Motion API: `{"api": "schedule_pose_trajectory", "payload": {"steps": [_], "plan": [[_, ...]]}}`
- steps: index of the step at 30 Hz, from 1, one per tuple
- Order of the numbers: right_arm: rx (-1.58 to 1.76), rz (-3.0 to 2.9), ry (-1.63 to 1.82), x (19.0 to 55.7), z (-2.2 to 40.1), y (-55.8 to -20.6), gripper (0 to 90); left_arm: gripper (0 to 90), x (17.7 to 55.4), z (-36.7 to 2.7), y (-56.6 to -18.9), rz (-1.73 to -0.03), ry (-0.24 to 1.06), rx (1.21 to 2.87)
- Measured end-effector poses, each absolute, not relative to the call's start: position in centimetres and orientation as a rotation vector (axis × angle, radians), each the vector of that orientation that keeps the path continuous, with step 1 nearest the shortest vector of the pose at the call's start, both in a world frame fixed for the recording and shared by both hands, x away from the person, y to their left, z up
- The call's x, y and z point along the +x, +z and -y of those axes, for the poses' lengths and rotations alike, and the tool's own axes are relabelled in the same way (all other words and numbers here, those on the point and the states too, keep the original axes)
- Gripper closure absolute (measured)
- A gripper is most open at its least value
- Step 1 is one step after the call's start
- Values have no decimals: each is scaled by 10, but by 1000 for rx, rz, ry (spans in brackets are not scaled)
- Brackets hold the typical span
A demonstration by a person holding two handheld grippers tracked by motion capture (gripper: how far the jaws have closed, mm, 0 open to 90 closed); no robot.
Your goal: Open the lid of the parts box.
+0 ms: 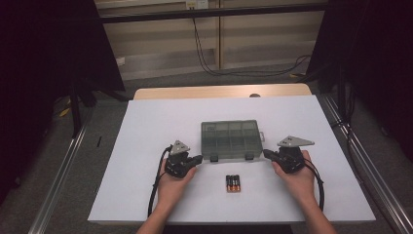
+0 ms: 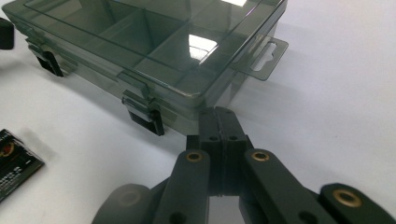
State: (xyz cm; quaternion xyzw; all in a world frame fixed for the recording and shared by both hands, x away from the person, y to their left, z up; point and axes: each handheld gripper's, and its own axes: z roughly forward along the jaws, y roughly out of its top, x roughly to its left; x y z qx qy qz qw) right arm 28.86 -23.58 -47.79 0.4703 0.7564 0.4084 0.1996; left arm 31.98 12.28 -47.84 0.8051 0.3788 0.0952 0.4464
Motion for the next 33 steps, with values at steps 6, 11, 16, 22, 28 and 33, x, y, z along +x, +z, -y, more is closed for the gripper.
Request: {"api": "schedule_pose_trajectory", "payload": {"steps": [6,11,16,22,28,33], "plan": [[1309,-2122,1149,289,236,-479,900,900,320,-123,-478,-985,242,1987],[1303,-2120,1151,289,235,-479,900,900,321,-123,-479,-989,249,1979],[1310,-2124,1149,289,235,-479,900,900,322,-125,-479,-983,236,1967],[1292,-2131,1144,288,234,-479,900,900,322,-125,-479,-979,246,1975],[1290,-2126,1151,288,234,-478,900,900,323,-126,-479,-973,225,1950],[1276,-2112,1175,288,234,-476,900,900,322,-128,-477,-952,210,1922]]}}
